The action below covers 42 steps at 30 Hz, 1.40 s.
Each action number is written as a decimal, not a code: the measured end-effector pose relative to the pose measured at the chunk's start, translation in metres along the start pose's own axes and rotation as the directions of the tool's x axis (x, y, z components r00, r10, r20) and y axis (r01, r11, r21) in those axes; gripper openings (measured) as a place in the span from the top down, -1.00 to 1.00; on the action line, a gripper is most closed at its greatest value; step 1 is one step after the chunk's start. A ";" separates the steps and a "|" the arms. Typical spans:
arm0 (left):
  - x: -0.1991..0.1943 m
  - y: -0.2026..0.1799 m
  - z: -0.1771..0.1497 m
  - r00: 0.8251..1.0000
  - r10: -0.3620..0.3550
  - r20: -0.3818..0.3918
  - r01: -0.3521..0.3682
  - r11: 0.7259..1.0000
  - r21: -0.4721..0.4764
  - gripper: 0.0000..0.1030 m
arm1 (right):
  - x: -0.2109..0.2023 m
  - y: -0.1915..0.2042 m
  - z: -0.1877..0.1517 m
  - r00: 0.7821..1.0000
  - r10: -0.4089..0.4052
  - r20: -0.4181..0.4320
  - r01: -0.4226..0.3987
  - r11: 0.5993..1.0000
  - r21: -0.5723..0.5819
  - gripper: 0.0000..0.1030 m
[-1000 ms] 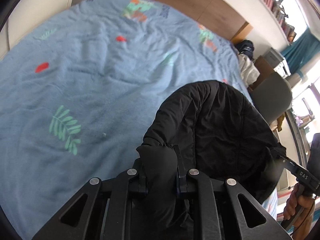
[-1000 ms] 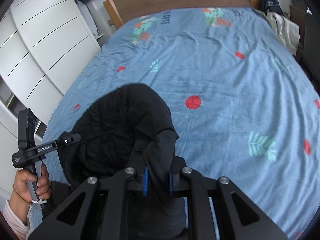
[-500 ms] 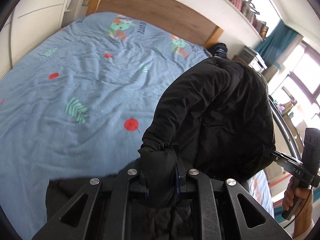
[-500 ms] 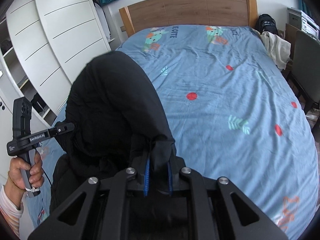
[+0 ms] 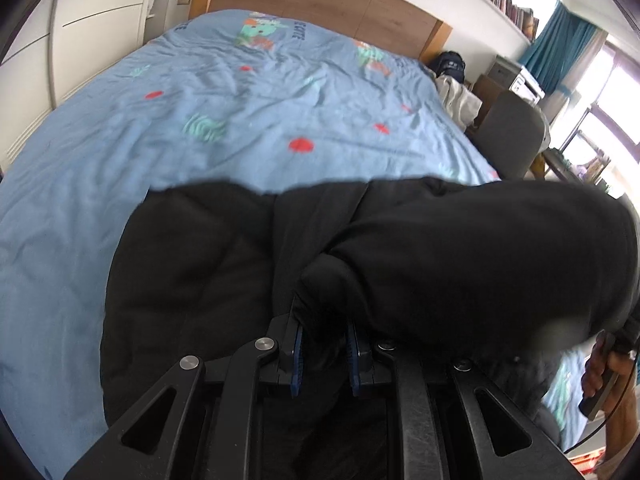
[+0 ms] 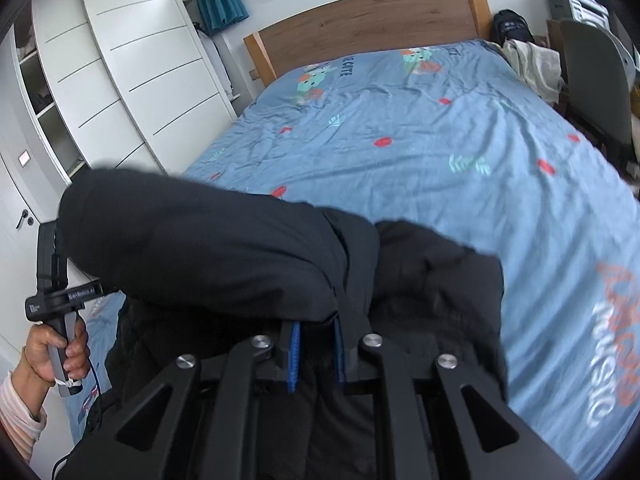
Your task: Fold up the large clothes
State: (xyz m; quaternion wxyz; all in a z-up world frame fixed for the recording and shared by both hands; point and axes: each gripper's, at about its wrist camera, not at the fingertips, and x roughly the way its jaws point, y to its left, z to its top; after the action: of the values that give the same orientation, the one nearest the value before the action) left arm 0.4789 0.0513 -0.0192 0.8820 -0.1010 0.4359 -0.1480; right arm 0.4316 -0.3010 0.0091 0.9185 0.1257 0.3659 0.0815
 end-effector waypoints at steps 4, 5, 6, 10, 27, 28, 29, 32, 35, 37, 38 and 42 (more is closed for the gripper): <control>-0.007 0.005 -0.023 1.000 0.018 0.006 -0.018 1.000 -0.008 0.43 | 0.003 -0.002 -0.015 1.000 -0.025 -0.011 0.025 1.000 0.013 0.68; -0.011 0.006 -0.027 1.000 0.017 0.003 -0.017 1.000 -0.021 0.38 | 0.002 -0.002 -0.017 0.999 -0.040 -0.012 0.040 0.999 0.010 0.68; -0.015 0.009 -0.031 1.000 0.016 0.000 -0.016 0.999 -0.034 0.30 | 0.001 -0.002 -0.018 0.999 -0.048 -0.014 0.048 0.999 0.007 0.68; -0.034 0.019 -0.040 0.999 0.037 -0.005 -0.037 0.997 -0.068 0.27 | -0.012 -0.001 -0.026 0.996 -0.083 -0.033 0.084 0.996 0.006 0.51; -0.056 -0.055 0.032 0.995 -0.021 0.098 0.017 0.999 0.045 -0.33 | -0.055 0.068 0.033 0.997 -0.020 0.081 0.032 0.987 -0.157 -0.43; -0.049 -0.059 0.033 0.996 -0.024 0.091 0.020 0.998 0.051 -0.34 | -0.042 0.076 0.035 0.998 -0.002 0.067 0.014 0.983 -0.181 -0.44; -0.039 -0.062 0.034 0.996 -0.021 0.081 0.016 0.998 0.057 -0.34 | -0.032 0.082 0.035 0.999 0.007 0.052 0.003 0.979 -0.202 -0.45; -0.014 -0.062 0.025 0.999 0.001 0.047 -0.005 0.997 0.080 -0.34 | -0.003 0.094 0.023 1.000 0.012 0.002 -0.011 0.963 -0.268 -0.45; 0.009 -0.055 0.001 0.999 0.038 0.018 -0.040 0.991 0.125 -0.34 | 0.023 0.092 0.001 0.998 -0.011 -0.058 -0.008 0.947 -0.320 -0.46; 0.020 -0.048 -0.019 0.998 0.056 0.017 -0.058 0.985 0.160 -0.35 | 0.038 0.079 -0.019 0.995 -0.032 -0.096 -0.002 0.944 -0.330 -0.46; 0.023 -0.045 -0.027 0.998 0.055 0.021 -0.058 0.983 0.172 -0.35 | 0.041 0.074 -0.025 0.994 -0.034 -0.102 -0.002 0.944 -0.331 -0.46; 0.032 -0.037 -0.048 0.998 0.061 0.023 -0.064 0.974 0.216 -0.35 | 0.048 0.049 -0.052 0.994 -0.014 -0.112 -0.021 0.950 -0.311 -0.46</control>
State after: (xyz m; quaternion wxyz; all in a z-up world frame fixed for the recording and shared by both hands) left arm 0.4530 0.0033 -0.0602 0.8955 0.0085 0.4129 -0.1660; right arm 0.4268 -0.2337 -0.0442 0.9045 -0.0249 0.3995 0.1469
